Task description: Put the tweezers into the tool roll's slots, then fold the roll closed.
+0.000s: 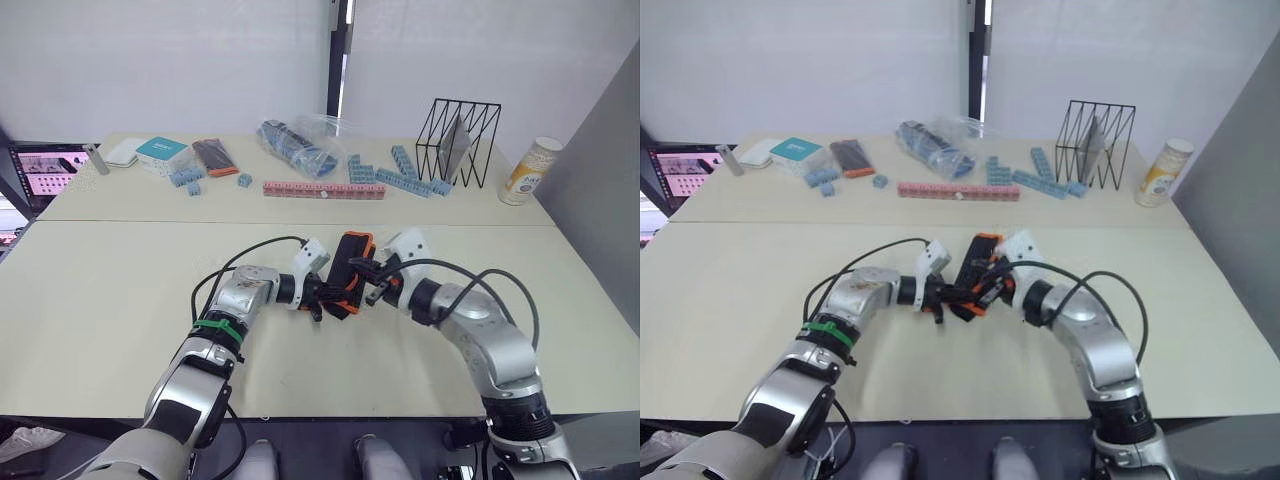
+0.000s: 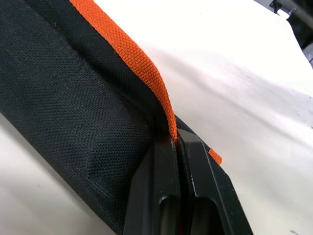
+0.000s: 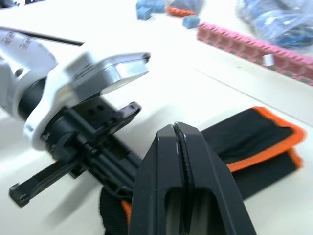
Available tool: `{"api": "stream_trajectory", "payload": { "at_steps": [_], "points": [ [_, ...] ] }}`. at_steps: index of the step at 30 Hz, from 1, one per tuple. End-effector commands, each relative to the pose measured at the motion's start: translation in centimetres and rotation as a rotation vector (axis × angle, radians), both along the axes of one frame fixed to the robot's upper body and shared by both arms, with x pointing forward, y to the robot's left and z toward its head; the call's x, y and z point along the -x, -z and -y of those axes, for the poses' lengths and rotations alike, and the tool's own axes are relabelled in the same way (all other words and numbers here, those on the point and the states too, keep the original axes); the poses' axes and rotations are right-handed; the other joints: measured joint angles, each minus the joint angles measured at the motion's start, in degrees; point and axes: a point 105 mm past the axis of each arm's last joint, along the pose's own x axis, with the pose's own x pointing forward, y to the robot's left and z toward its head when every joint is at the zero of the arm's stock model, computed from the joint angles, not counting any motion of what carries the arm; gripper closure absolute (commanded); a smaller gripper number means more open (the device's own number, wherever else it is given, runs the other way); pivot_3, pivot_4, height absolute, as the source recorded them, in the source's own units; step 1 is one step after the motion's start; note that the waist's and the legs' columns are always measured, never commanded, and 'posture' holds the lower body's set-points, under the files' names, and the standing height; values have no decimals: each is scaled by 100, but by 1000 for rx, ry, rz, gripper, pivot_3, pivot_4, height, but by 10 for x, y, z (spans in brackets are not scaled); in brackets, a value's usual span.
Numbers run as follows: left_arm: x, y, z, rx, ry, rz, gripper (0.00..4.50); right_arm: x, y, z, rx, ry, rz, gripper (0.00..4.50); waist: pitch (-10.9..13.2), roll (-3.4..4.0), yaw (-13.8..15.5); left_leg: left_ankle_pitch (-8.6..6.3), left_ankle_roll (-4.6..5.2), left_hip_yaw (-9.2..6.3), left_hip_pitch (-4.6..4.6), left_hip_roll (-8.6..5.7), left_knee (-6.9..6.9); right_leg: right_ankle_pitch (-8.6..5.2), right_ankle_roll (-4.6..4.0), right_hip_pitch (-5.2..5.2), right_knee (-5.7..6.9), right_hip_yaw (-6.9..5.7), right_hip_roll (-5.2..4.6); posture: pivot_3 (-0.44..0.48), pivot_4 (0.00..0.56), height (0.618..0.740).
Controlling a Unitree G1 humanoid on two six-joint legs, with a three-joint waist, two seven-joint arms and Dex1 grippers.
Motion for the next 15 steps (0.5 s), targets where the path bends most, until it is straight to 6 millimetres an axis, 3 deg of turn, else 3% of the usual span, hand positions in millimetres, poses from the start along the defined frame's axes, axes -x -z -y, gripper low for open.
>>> {"api": "stream_trajectory", "payload": {
  "at_steps": [1,8,15],
  "points": [
    [11,30,0,-95,31,-61,4482,-5,-19,-1,-22,-2,56,4500,0,1,0,0,0,0,3,0,0,0,0,1,1,0,0,0,150,737],
    [9,29,-3,-113,47,-16,4482,-41,22,-8,162,21,-2,4500,-1,1,0,0,0,0,8,0,0,-2,-4,8,0,0,0,0,150,737],
    [12,24,-3,-106,91,10,4482,-58,55,-3,286,38,-45,4500,-1,2,-14,0,0,-1,8,0,-3,0,0,5,2,1,1,0,150,737]
  ]
}}
